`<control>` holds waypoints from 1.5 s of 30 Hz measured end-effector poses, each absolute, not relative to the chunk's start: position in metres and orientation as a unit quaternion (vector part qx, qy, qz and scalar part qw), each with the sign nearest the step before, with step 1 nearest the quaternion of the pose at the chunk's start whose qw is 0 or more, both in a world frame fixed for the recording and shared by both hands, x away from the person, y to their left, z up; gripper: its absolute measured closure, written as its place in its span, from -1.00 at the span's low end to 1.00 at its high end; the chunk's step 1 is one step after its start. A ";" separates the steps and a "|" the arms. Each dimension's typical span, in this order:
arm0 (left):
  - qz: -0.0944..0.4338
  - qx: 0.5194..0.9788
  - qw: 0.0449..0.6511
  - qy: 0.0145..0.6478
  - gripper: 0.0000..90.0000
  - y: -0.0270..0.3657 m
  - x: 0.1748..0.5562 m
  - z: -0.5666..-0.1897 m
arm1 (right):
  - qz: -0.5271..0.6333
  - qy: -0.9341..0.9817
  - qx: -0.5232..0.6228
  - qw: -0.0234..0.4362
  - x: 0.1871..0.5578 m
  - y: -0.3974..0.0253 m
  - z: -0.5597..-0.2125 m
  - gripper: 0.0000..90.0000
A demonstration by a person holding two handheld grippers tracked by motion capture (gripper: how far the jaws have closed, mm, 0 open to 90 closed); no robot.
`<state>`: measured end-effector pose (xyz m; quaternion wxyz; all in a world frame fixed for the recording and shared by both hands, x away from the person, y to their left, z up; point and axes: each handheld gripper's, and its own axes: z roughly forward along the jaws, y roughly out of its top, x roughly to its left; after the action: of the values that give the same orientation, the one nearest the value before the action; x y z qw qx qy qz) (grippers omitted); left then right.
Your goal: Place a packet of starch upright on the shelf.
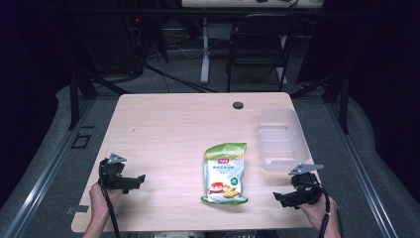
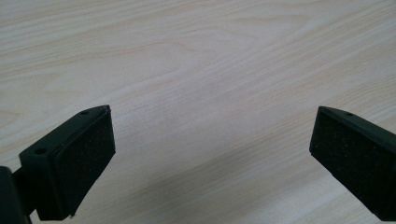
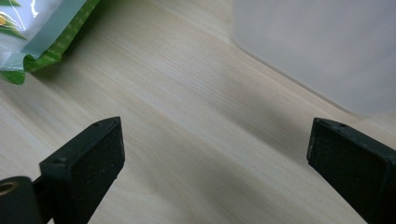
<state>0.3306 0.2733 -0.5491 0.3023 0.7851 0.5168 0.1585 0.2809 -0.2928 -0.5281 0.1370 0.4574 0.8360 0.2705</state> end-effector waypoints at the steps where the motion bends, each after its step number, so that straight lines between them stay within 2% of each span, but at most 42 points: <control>1: 0.158 0.786 0.302 0.516 -0.99 0.273 0.331 -0.549 | 0.274 0.835 0.457 0.138 0.281 -0.293 -0.528 -0.92; 26: 0.151 0.794 0.299 0.508 -0.99 0.269 0.333 -0.551 | 0.320 0.847 0.417 0.076 0.279 -0.268 -0.507 -0.78; 34: 0.150 0.793 0.300 0.509 -0.99 0.269 0.333 -0.551 | 0.335 0.850 0.401 0.064 0.287 -0.261 -0.496 -0.71; 45: 0.147 0.795 0.300 0.507 -0.99 0.269 0.334 -0.551 | 0.335 0.854 0.393 0.052 0.305 -0.255 -0.485 -0.72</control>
<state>0.3338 0.2691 -0.5513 0.2996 0.7947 0.5070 0.1471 0.3053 -0.2554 -0.4847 0.0522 0.3934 0.8545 0.3352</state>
